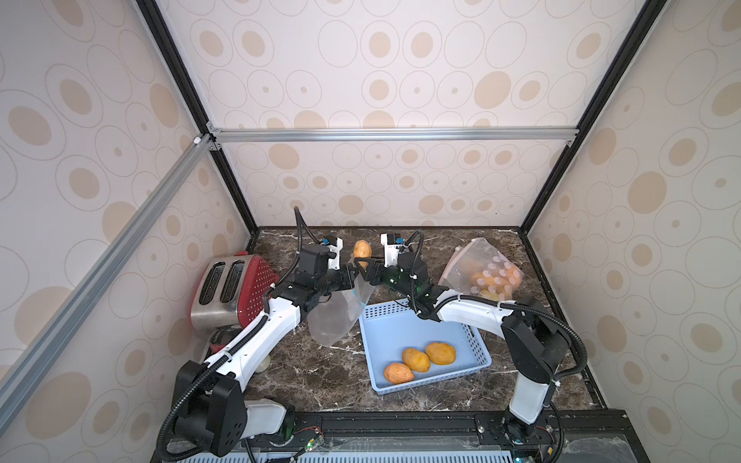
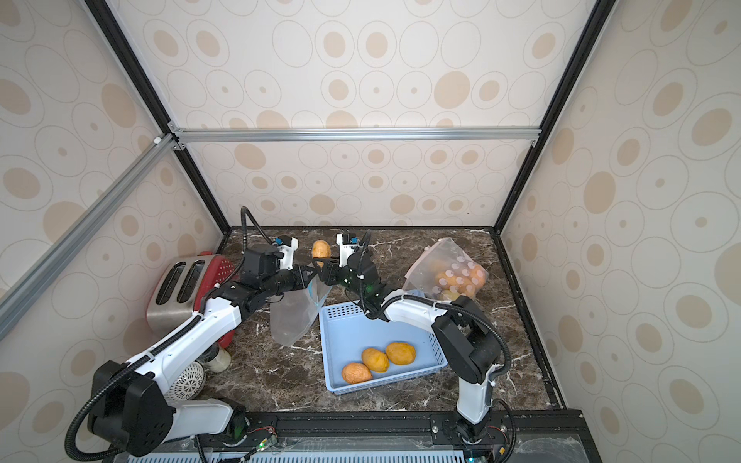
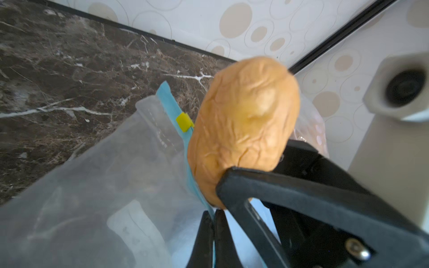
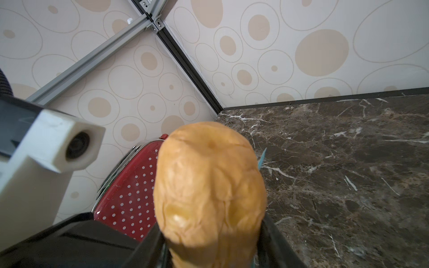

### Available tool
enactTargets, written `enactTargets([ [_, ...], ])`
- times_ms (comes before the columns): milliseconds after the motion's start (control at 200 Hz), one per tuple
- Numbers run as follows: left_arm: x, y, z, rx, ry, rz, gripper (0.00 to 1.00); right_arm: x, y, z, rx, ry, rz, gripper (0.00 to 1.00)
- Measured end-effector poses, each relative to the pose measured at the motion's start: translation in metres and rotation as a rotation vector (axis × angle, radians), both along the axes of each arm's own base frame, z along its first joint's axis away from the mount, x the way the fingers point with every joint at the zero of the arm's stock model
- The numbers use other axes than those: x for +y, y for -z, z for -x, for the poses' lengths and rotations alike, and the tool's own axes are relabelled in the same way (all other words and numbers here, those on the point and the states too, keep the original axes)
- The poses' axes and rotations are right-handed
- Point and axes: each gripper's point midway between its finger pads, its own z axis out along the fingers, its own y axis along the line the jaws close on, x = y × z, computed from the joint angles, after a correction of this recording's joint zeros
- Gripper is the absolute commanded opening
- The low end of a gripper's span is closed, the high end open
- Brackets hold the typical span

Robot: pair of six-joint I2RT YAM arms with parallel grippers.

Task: Put the potatoes into a zipper bag and zip it
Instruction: Open the zipper of the food storage bag at the center of the board, then place the potato into the zipper food storage bag.

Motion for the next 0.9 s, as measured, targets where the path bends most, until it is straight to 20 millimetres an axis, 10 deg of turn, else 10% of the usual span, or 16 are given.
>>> enactTargets([
  [895, 0.044, -0.026, -0.014, -0.101, -0.217, 0.062, 0.0, 0.023, 0.002, 0.024, -0.059, -0.226, 0.111, 0.26],
])
